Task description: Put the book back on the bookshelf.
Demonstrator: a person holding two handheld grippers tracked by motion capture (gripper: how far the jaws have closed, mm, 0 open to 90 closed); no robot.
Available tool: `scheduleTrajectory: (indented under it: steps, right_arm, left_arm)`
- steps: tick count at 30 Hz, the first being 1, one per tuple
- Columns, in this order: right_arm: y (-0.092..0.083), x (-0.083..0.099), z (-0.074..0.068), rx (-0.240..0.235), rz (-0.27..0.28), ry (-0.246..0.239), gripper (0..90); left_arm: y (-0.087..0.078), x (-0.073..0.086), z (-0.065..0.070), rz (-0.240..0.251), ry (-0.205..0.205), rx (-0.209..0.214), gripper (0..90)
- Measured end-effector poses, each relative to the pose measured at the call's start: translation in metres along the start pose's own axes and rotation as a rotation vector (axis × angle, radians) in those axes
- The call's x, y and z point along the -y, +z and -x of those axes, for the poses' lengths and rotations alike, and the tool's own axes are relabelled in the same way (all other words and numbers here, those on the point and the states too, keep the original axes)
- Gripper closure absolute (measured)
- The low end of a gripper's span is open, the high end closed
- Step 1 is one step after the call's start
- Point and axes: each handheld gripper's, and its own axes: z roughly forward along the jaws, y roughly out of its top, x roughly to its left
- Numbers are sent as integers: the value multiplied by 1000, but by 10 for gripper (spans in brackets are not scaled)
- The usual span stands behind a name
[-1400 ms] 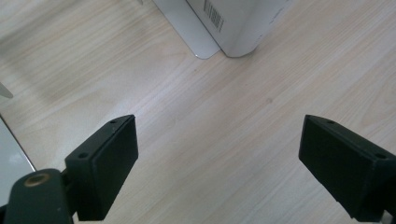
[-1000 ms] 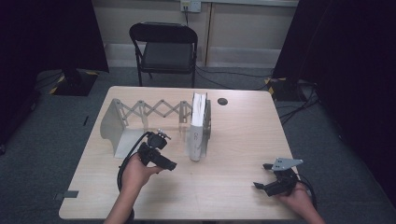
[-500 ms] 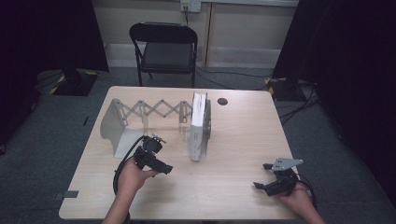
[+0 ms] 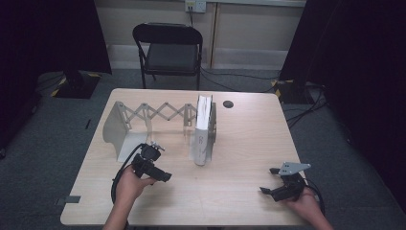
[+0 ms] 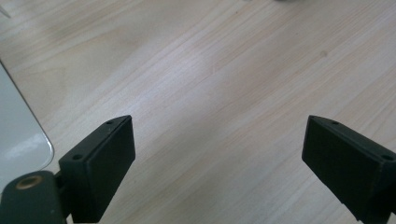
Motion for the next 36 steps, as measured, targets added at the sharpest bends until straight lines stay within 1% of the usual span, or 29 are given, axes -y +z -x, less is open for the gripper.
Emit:
scheduleTrajectory:
  steps: [10, 15, 20, 23, 27, 30, 34, 36]
  right_arm:
    - [0, 0, 0, 0, 0, 0, 102]
    - [0, 0, 0, 0, 0, 0, 102]
    - [0, 0, 0, 0, 0, 0, 102]
    - [0, 0, 0, 0, 0, 0, 102]
    - [0, 0, 0, 0, 0, 0, 102]
    - [0, 0, 0, 0, 0, 0, 102]
    - [0, 0, 0, 0, 0, 0, 102]
    - [0, 0, 0, 0, 0, 0, 102]
  left_arm:
    - [4, 10, -7, -6, -12, -2, 72]
    - [5, 14, -11, -4, -19, 3, 64]
    - [6, 18, -14, -7, -27, -2, 59]
    - [7, 21, -16, -3, -30, 2, 51]
    - [8, 24, -19, 1, -38, -6, 36]
    - [8, 26, -21, 5, -34, -6, 31]
    - [8, 28, -21, 12, -38, -16, 25]
    - [9, 28, -22, 15, -37, -11, 22]
